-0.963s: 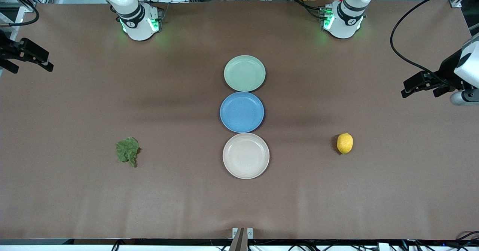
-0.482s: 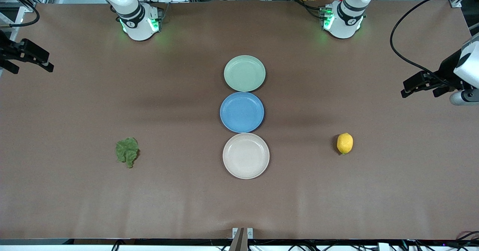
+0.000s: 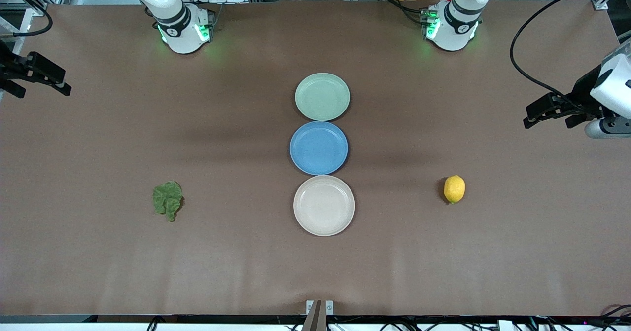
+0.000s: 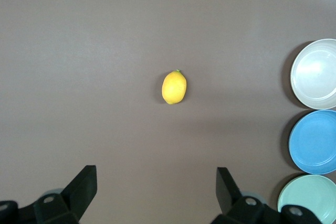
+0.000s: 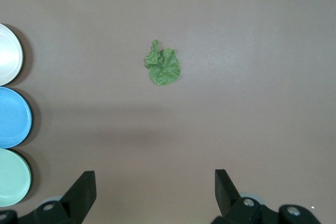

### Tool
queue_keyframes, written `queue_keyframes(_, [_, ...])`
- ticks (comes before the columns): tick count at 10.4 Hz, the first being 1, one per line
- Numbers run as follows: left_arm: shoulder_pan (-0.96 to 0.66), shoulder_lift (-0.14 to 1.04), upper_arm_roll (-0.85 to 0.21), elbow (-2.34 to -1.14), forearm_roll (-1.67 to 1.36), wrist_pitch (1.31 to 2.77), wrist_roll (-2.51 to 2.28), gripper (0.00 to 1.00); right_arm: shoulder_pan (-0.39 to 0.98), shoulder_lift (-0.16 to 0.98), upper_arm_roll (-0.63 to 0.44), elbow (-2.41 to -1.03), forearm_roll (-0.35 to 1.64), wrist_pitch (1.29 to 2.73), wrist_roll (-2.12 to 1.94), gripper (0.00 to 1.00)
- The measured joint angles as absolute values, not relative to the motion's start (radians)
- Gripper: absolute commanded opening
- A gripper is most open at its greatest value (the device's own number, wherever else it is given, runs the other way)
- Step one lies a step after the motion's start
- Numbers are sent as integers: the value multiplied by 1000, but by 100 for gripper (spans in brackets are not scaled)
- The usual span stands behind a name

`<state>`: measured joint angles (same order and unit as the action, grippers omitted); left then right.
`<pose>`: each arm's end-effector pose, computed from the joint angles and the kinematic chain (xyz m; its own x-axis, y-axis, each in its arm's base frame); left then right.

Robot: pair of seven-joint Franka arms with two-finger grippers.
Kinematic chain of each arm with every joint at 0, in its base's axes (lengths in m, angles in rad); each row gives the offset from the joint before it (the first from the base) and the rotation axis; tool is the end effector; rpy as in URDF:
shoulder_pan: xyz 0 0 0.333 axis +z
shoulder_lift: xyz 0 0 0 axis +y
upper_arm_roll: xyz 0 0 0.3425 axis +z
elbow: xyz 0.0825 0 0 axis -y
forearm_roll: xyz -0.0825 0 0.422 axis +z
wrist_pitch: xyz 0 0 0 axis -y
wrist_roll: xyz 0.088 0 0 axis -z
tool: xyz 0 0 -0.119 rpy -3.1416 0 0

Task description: Pick lemon and lettuce from plates

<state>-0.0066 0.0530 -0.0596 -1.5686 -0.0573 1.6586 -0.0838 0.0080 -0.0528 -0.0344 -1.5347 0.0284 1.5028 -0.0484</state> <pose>0.6168 -0.0463 0.6162 0.9992 0.0227 0.0317 0.0207 -0.9978 0.0632 0.5677 -0.0121 0.6819 0.9995 0.0239 0.0223 0.0246 -0.9993 -0.0290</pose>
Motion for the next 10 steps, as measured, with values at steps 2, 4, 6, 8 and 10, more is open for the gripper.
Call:
queue_keyframes(2, [-6, 53, -60, -1569, -54, 1658, -84, 100, 8, -51, -34, -1535, 28, 1503, -48, 100])
queue_keyframes(4, [-6, 53, -60, -1568, -44, 1656, -84, 100, 8, -50, -34, -1535, 28, 1503, -48, 100])
queue_keyframes(6, [-6, 53, -60, -1568, -24, 1655, -84, 100, 8, -49, -34, -1535, 28, 1503, -48, 100])
queue_keyframes(8, [-6, 51, -66, -1567, -10, 1655, -84, 100, 8, -49, -35, -1535, 28, 1503, -49, 100])
queue_keyframes(10, [-6, 49, -69, -1567, -9, 1655, -84, 100, 8, -49, -35, -1535, 28, 1503, -49, 100])
